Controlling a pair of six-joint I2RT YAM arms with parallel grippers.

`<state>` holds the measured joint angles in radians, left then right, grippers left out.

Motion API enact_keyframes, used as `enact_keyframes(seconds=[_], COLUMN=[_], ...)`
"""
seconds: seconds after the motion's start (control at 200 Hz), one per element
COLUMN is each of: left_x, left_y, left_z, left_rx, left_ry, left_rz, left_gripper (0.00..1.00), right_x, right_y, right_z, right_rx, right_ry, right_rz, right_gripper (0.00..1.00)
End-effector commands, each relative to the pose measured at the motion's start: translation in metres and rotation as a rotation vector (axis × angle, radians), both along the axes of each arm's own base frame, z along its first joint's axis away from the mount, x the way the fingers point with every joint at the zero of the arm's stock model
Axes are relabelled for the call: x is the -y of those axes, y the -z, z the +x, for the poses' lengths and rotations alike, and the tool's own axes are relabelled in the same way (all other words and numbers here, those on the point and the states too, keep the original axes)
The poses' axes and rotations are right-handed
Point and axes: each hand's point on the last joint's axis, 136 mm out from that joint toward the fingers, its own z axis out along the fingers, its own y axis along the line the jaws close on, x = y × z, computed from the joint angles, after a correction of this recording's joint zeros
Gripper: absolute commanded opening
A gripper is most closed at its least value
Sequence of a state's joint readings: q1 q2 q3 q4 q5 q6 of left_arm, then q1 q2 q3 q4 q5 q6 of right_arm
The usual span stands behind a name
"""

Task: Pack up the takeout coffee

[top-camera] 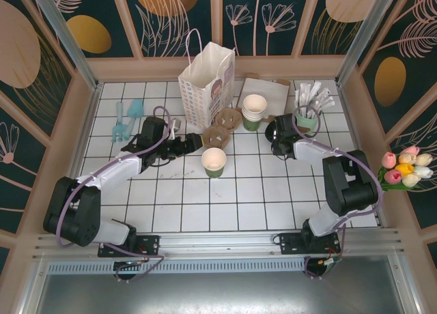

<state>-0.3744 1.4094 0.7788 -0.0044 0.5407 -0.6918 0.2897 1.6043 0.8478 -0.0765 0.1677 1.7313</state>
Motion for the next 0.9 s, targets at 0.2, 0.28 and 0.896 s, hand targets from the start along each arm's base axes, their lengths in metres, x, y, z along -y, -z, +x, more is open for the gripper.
enact_keyframes(seconds=[0.2, 0.28, 0.896], left_x=[0.000, 0.001, -0.003], left_y=[0.004, 0.004, 0.005], left_z=[-0.005, -0.004, -0.003], left_rx=[0.010, 0.015, 0.026], left_ry=[0.019, 0.023, 0.016], left_rz=[0.017, 0.019, 0.047], left_gripper=[0.99, 0.99, 0.99], right_x=[0.003, -0.014, -0.037], right_y=[-0.036, -0.052, -0.035], right_z=[0.006, 0.018, 0.034], right_rx=[0.078, 0.139, 0.186], right_ry=[-0.355, -0.597, -1.087], right_rz=[-0.347, -0.513, -0.839], right_gripper=[0.30, 0.46, 0.42])
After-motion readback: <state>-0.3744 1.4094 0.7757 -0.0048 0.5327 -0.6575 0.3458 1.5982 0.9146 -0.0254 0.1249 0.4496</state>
